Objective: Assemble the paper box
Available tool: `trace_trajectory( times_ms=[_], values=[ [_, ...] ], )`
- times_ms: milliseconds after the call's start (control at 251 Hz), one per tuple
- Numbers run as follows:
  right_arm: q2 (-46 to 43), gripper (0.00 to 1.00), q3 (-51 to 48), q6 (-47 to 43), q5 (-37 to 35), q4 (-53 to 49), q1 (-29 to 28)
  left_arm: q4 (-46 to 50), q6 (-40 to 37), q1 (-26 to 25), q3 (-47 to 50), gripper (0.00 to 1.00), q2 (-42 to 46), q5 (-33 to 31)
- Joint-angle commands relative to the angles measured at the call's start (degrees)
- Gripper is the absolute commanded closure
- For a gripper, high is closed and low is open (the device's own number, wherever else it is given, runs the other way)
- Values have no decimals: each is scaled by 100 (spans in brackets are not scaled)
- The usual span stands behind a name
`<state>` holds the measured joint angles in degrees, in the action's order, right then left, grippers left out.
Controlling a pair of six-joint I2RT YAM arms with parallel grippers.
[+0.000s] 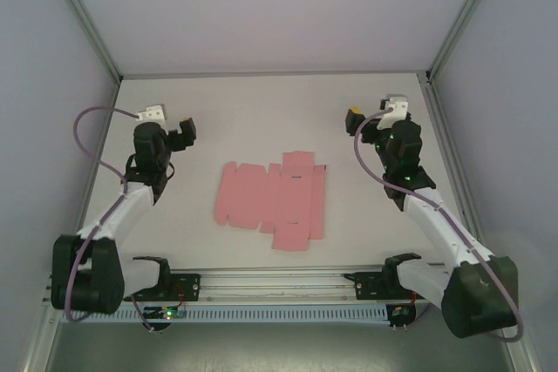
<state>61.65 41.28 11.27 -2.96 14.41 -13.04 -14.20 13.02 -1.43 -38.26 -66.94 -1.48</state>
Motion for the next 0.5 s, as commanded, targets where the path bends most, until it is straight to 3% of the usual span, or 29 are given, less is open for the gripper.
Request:
trace_trajectory(
  times_ms=[0,72,215,307,495],
  values=[
    [378,2,395,890,432,-2467,-785,1574,1084,-92,102,0,212,1240],
    [754,4,581,1107,916,-2709,-1352,1855,1313,-189,140,0,259,1852],
    [1610,12,734,1644,2016,-2676,-1863,2713,1513,-404,33,0,300,1984],
    [2085,16,574,1817,2296,-2268,-2013,2744,1526,-486,106,0,172,2280],
    [2732,17,358,1881,2201,-1854,-1980,2436,1607,-630,159,0,-669,3155]
  ],
)
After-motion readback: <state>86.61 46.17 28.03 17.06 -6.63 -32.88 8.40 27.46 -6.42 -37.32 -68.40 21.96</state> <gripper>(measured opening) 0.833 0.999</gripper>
